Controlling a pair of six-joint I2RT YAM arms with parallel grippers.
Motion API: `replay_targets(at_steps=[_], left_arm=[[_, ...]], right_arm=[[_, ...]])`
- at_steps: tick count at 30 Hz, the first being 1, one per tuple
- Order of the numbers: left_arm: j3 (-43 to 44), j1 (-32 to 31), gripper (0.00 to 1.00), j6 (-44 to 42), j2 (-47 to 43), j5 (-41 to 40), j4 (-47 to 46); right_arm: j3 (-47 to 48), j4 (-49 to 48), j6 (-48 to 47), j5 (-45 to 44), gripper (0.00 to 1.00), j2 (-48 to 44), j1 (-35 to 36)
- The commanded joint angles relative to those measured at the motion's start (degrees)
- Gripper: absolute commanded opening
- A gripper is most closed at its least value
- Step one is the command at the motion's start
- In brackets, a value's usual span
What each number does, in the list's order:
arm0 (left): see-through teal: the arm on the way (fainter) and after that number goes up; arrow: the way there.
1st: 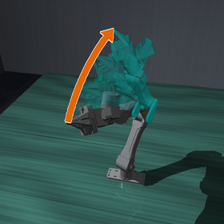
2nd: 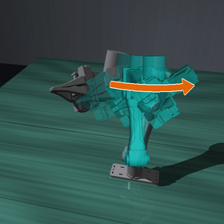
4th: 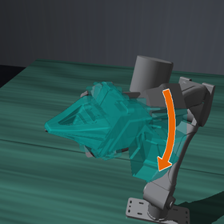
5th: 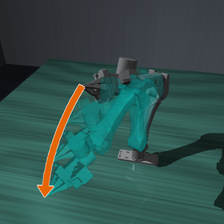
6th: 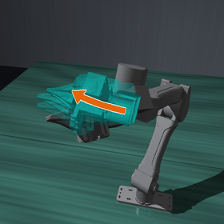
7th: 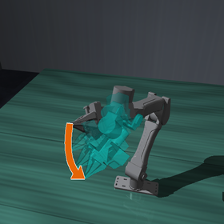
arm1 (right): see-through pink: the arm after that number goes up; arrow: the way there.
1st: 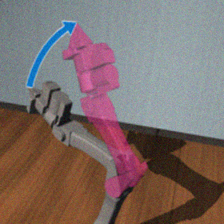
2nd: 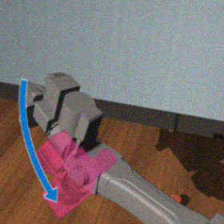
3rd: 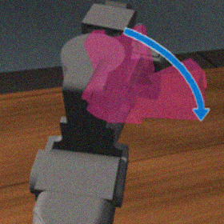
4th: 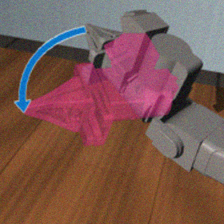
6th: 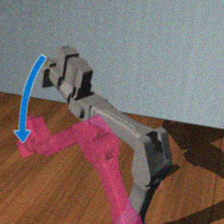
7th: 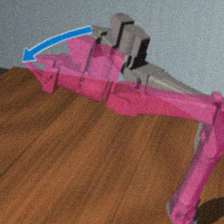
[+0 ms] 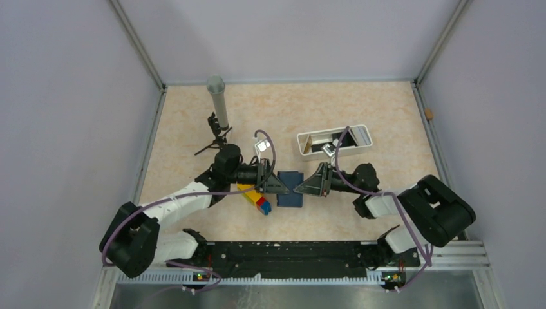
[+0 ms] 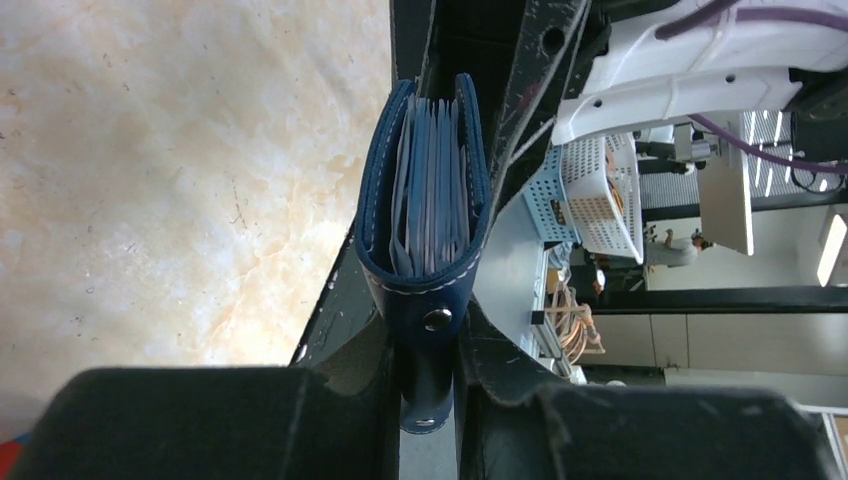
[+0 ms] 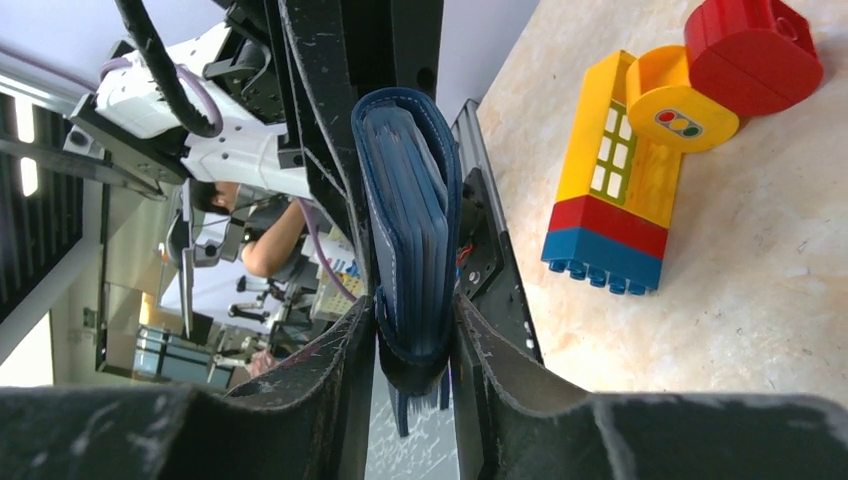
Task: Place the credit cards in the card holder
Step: Close the card holder at the center of the board.
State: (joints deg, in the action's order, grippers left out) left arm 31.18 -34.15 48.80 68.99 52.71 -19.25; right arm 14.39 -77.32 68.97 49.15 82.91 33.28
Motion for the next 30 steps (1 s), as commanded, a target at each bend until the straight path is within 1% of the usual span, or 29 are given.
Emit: replay_targets(at_steps=[1,2,4,6,10,12,15,19,21,26,29,30], left_arm=[[3.8,-2.4,0.0,-0.3,4.3,-14.1,1.0],[4.6,-2.5,0.0,-1.0,4.8,-16.0,3.9],[5.5,-2.4,0.0,-2.0,6.3,-18.6,7.5],[6.0,-2.5,0.0,-2.0,8.1,-19.9,9.7],[7.1,-2.5,0.0,-1.7,12.1,-20.9,12.7],[7.5,-2.6,0.0,-2.1,13.2,-22.5,14.4],[8.8,-3.0,0.0,-3.1,14.2,-25.1,18.1],[10.7,-3.8,0.0,-4.4,15.3,-28.0,23.7],[11.8,-4.2,0.0,-5.0,15.8,-29.5,26.3],[14.2,-4.8,0.0,-6.1,17.9,-31.9,31.2],[17.6,-5.8,0.0,-7.6,19.3,-35.2,36.8],[19.2,-6.3,0.0,-8.2,19.8,-36.6,39.4]], right_arm=[[6.8,-6.5,-2.7,-1.1,0.34,-3.1,6.0],[6.8,0.2,-5.3,-2.9,0.37,-4.7,5.9],[6.8,12.9,-11.9,-7.2,0.48,-8.8,5.8],[7.1,23.8,-18.0,-11.7,0.54,-12.0,5.7],[8.4,36.8,-23.9,-16.6,0.59,-14.6,5.8],[8.6,39.5,-24.4,-18.3,0.62,-14.6,5.8],[8.9,45.1,-25.4,-23.6,0.67,-14.3,5.9],[9.2,51.8,-26.1,-29.0,0.7,-14.3,5.9],[8.8,52.5,-25.8,-30.3,0.7,-14.5,5.9],[8.0,51.7,-24.7,-30.3,0.67,-13.3,5.9],[8.7,53.4,-23.9,-31.9,0.65,-11.6,6.2],[9.2,54.5,-24.0,-33.3,0.63,-11.1,6.5]])
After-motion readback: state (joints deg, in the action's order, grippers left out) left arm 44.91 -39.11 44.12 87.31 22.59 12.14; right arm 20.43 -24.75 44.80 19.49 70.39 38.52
